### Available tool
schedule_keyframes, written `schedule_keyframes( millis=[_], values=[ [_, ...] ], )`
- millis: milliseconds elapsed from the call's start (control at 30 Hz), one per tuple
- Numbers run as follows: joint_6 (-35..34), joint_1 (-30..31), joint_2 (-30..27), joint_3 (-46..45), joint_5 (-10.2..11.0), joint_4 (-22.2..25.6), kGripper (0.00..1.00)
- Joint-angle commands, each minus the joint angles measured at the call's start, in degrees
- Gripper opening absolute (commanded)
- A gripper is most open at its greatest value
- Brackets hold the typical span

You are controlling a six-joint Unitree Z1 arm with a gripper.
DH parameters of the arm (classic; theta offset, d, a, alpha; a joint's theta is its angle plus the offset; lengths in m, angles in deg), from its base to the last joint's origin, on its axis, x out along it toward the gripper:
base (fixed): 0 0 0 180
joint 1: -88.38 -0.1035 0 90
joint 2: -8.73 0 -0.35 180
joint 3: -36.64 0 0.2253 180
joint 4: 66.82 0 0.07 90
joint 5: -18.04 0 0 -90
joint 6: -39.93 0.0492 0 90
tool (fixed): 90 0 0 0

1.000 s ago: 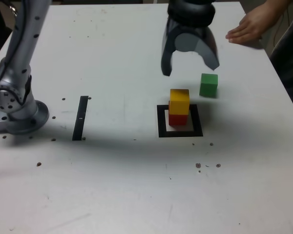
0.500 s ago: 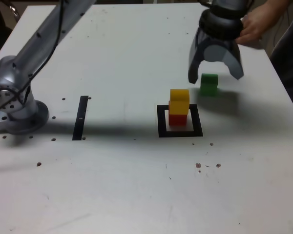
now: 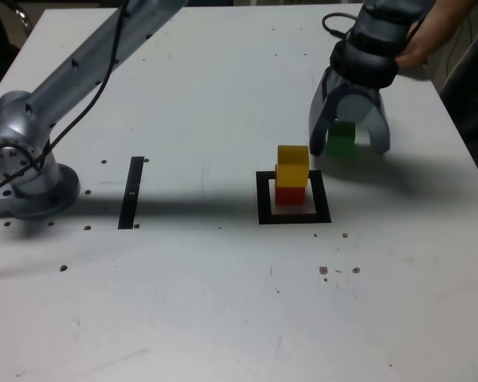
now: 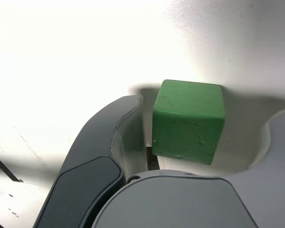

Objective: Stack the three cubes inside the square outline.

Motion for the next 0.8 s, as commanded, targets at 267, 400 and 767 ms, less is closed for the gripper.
schedule_keyframes(
  millis=[267,400,767],
  values=[
    [-0.2,-0.2,0.2,0.3,0.7,0.4,0.21],
    [-0.2,-0.2,0.1,0.3,0.6,0.4,0.21],
    [-0.2,-0.1,-0.6,0.2,0.8,0.4,0.21]
  ],
)
